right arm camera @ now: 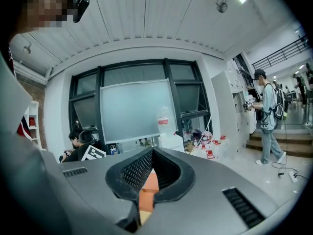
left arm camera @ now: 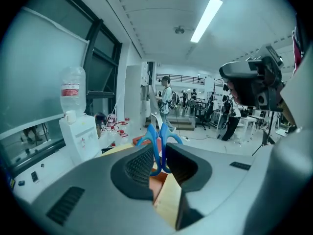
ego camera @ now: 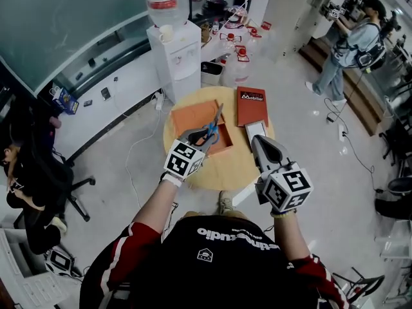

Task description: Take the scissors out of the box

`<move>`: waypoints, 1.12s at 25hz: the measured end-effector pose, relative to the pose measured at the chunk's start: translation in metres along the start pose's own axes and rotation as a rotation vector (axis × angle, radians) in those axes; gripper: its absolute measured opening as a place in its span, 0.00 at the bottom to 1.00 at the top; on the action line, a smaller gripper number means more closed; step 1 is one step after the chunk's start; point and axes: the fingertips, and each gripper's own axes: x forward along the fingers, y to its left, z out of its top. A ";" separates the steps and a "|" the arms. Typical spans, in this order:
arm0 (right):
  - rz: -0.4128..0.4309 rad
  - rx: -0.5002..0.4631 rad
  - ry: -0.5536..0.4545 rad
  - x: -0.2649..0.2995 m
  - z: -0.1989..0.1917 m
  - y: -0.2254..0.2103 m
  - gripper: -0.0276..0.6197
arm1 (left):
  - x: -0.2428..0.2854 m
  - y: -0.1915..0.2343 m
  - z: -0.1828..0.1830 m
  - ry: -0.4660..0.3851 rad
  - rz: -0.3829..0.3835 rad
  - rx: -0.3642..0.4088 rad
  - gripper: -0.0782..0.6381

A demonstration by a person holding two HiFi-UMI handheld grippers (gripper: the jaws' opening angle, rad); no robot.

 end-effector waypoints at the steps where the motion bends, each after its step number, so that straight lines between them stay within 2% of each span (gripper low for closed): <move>1: -0.002 0.000 -0.001 -0.002 0.001 0.001 0.09 | -0.005 -0.001 0.006 -0.012 0.001 -0.001 0.24; 10: -0.006 -0.009 -0.026 -0.014 0.005 0.014 0.09 | -0.045 -0.004 0.033 -0.078 0.032 -0.008 0.24; 17: -0.056 0.000 -0.035 -0.021 0.003 0.000 0.09 | -0.079 -0.001 0.056 -0.138 0.051 0.009 0.24; 28: -0.096 -0.020 -0.049 -0.035 0.018 -0.015 0.09 | -0.099 -0.006 0.096 -0.241 0.078 0.024 0.25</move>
